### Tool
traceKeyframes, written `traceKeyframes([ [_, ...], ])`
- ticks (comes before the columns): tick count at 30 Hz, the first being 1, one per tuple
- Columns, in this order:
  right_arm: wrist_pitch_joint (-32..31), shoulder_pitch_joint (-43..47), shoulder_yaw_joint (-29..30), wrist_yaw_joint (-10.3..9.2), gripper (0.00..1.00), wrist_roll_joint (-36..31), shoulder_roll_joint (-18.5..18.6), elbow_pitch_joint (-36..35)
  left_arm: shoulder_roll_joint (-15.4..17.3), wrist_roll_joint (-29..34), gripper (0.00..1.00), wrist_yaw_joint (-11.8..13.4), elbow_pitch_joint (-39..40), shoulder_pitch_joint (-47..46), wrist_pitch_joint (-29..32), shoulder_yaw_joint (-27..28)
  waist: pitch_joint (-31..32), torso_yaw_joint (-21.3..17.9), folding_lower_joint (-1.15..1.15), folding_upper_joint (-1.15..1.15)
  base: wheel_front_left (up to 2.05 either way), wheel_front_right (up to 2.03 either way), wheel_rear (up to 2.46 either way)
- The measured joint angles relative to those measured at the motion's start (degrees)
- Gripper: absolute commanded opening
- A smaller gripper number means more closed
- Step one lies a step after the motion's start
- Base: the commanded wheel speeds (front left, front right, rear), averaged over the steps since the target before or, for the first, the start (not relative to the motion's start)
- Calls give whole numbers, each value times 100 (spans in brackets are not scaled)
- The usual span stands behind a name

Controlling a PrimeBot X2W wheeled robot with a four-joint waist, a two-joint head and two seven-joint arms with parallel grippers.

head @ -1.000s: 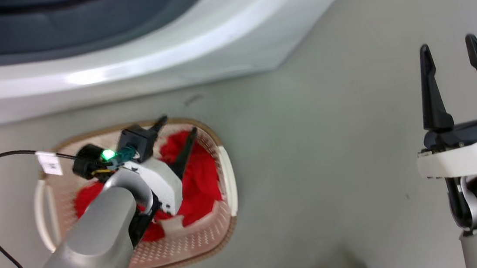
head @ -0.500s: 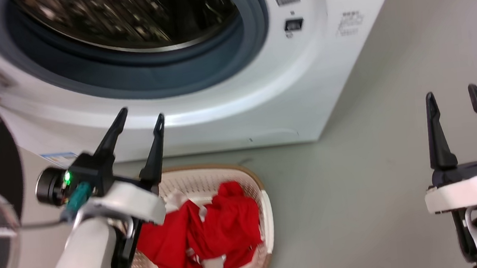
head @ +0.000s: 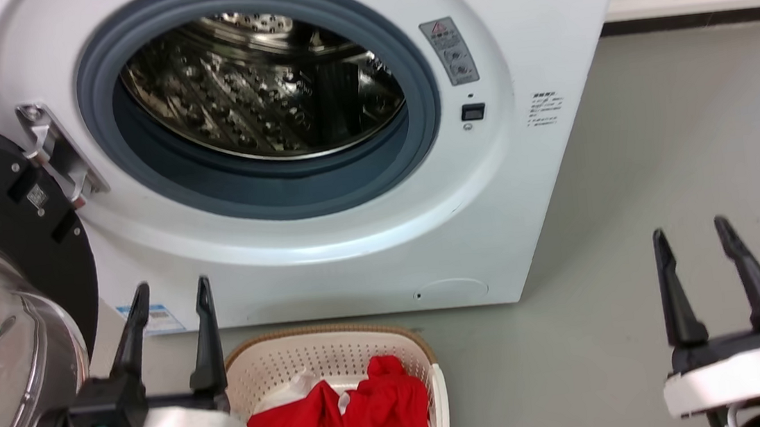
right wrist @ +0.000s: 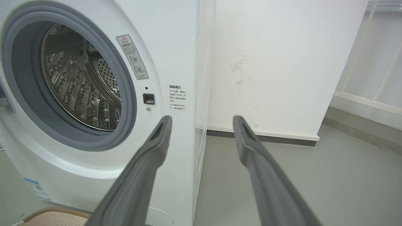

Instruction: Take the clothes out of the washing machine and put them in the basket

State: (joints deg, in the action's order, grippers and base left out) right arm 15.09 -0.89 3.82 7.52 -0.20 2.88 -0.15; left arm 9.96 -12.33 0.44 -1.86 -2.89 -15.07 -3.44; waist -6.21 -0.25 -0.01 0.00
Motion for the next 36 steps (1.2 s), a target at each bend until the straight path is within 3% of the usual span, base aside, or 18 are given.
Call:
traceKeyframes([
  [14, 0, 500, -137, 0, 100, 118, 0, -21, -623, 572, 100, -282, -40, 821, 0, 558, 529, -158, 1, 0, 0, 0, 0],
  [36, 0, 498, -178, 0, 100, 102, 0, 21, -690, 865, 100, -392, -94, 821, 0, 705, 560, -172, 2, 0, 0, 0, 0],
])
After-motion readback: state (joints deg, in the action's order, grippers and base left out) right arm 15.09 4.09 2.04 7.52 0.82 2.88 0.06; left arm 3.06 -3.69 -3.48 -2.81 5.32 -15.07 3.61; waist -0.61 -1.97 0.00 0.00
